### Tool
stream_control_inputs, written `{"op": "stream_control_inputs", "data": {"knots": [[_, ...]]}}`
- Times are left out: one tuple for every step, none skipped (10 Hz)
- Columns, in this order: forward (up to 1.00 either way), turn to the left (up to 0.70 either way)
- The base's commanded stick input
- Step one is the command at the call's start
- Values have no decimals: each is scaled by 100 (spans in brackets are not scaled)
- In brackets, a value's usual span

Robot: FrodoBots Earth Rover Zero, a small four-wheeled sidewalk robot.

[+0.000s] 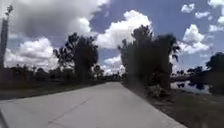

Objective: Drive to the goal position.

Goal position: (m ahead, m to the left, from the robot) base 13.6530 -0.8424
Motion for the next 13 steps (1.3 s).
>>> {"op": "stream_control_inputs", "data": {"knots": [[85,0],[85,0],[85,0],[85,0],[85,0],[85,0],[85,0],[85,0],[85,0],[85,0],[85,0],[85,0],[85,0]]}}
